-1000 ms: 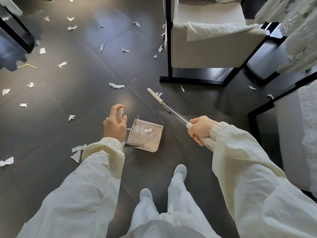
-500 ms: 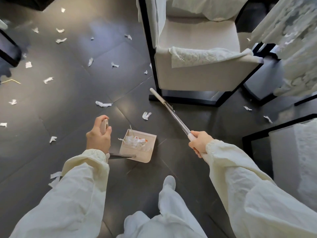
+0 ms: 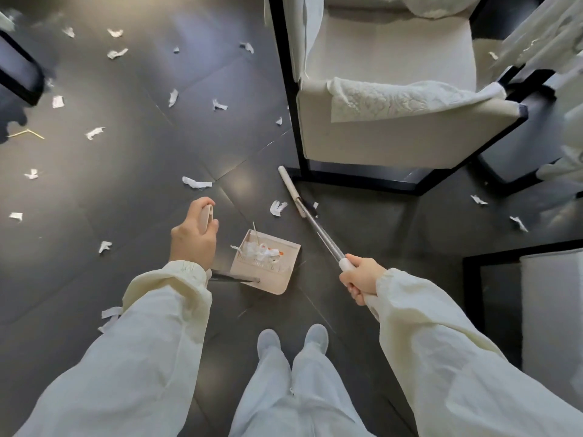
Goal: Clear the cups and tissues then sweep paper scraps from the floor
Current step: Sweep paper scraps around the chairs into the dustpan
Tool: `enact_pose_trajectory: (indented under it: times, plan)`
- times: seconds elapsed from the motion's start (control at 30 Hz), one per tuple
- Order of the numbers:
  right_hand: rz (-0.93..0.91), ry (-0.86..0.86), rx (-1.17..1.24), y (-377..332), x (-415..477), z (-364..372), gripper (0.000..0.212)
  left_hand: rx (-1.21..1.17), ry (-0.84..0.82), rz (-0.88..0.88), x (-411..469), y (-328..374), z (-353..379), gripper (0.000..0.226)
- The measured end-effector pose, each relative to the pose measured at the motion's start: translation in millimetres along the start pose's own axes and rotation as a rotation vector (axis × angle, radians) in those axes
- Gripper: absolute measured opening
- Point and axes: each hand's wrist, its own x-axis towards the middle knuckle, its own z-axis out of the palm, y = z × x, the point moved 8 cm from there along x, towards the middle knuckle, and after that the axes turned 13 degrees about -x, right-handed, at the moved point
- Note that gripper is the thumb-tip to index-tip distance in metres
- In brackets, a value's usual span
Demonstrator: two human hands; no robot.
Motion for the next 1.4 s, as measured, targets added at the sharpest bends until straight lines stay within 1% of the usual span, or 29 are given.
enact_pose_trajectory:
  times: [0.13,0.23,0.37,0.53,0.6,0.73,0.77,0.8,0.87,0.9,0.97,1.03,1.17,1.3,1.4]
  plan:
    - [-0.014,-0.073,0.126,-18,-25,-6,0.066,0.003,-0.007,-0.014,0,-6,-9,0.027]
    - [-0.034,-0.103,0.115,-32,-42,-7,0.065,0.006,-0.013,-0.012,0,-11,-20,0.027]
    - [-0.051,-0.070,0.074,-52,-50,-1,0.064,-0.015,-0.004,-0.004,-6,-16,-32,0.028]
    - [-0.069,0.000,0.016,-85,-37,-5,0.060,-0.069,-0.001,0.001,-7,-29,-41,0.028]
    - [-0.079,0.055,-0.094,-95,-28,-4,0.058,-0.083,0.005,0.009,0,-32,-44,0.028]
    - [-0.097,0.166,-0.630,-109,-20,15,0.047,-0.111,0.008,0.017,17,-34,-48,0.028]
    - [-0.081,0.161,-0.697,-109,-19,25,0.045,-0.115,0.001,0.024,20,-33,-49,0.028]
    - [-0.064,0.126,-0.704,-108,-20,38,0.040,-0.119,-0.003,0.031,24,-32,-49,0.028]
    - [-0.043,0.020,-0.705,-106,-27,62,0.030,-0.118,-0.015,0.048,31,-30,-48,0.027]
    - [-0.036,-0.036,-0.702,-104,-33,71,0.031,-0.117,-0.022,0.055,34,-28,-47,0.027]
    - [-0.026,-0.133,-0.620,-99,-45,77,0.040,-0.117,-0.037,0.066,36,-24,-43,0.027]
    - [-0.034,-0.182,-0.504,-98,-58,69,0.047,-0.117,-0.055,0.079,36,-20,-38,0.027]
    - [0.057,-0.215,-0.239,-88,-88,45,0.052,-0.122,-0.121,0.106,31,-12,-29,0.029]
    - [0.035,-0.166,-0.157,-78,-112,33,0.049,-0.120,-0.186,0.156,16,3,-13,0.029]
    - [0.023,-0.095,-0.095,-62,-125,22,0.044,-0.130,-0.221,0.195,6,19,2,0.027]
